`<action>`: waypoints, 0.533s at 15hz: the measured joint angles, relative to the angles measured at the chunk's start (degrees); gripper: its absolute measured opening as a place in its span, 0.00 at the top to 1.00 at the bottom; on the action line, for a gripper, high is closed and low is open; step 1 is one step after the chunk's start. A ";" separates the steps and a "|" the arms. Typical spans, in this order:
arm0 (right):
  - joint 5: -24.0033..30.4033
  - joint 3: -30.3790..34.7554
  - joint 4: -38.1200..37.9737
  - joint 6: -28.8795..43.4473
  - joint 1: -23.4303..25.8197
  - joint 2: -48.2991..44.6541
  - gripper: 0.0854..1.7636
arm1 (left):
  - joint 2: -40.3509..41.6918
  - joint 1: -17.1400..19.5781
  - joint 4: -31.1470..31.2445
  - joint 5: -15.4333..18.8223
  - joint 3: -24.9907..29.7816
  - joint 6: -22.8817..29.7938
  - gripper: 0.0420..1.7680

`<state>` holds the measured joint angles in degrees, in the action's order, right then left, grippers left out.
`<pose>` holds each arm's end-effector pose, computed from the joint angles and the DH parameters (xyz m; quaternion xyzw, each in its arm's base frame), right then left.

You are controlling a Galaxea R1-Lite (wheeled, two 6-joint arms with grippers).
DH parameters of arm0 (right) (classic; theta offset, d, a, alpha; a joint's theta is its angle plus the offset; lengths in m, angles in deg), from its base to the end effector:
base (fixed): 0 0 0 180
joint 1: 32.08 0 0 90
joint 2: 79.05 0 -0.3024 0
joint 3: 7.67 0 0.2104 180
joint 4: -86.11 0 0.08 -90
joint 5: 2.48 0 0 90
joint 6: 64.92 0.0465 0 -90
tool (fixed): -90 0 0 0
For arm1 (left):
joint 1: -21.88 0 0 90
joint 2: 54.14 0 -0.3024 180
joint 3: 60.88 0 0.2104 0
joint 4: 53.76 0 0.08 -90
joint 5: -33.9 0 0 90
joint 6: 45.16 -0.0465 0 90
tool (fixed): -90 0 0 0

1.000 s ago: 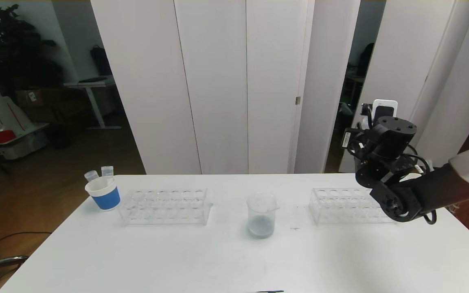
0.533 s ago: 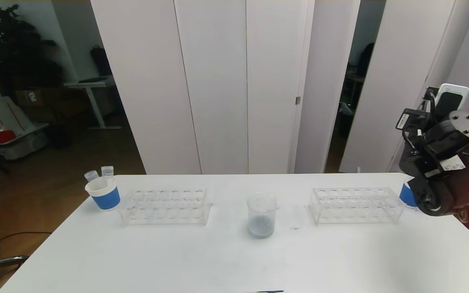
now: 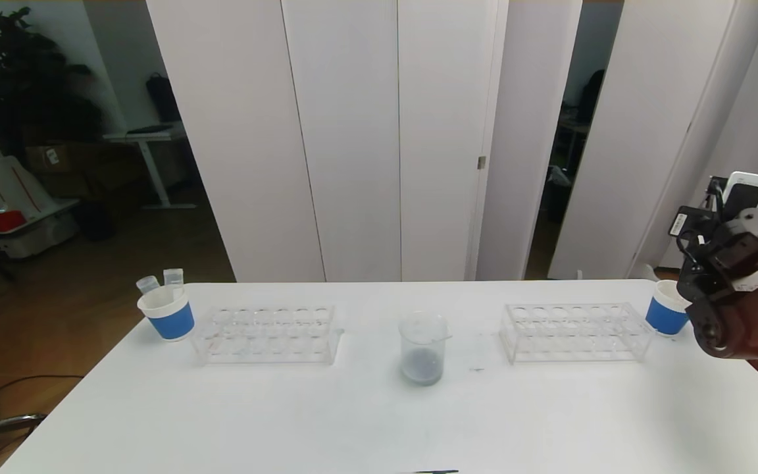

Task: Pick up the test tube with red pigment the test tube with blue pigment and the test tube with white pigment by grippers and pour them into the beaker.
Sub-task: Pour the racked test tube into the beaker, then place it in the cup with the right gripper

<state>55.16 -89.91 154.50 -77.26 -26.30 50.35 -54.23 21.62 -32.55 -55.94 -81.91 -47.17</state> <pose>0.4414 -0.0697 0.1226 -0.0577 -0.1437 -0.3385 0.9281 0.0206 -0.0002 0.0751 0.0175 0.0023 -0.0037 0.9998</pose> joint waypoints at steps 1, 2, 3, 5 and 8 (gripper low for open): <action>0.17 0.02 0.00 0.16 0.15 1.13 0.70 | 0.00 0.00 0.00 0.02 0.00 0.00 0.01; 0.30 0.02 0.00 0.18 0.28 2.24 0.70 | 0.00 0.00 0.00 0.02 0.00 0.00 0.01; 0.49 0.05 0.00 0.16 0.33 3.40 0.70 | 0.00 0.00 0.00 0.00 0.00 0.00 0.01; 0.69 0.10 -0.01 0.10 0.55 5.24 0.70 | 0.00 0.00 -0.02 0.02 0.00 0.01 0.01; 2.71 1.04 -0.11 0.18 1.38 7.40 0.70 | 0.00 0.00 -0.02 0.02 0.00 0.01 0.01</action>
<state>57.87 -88.87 154.39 -77.07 -24.93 57.75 -54.23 21.62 -32.57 -55.91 -81.91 -47.16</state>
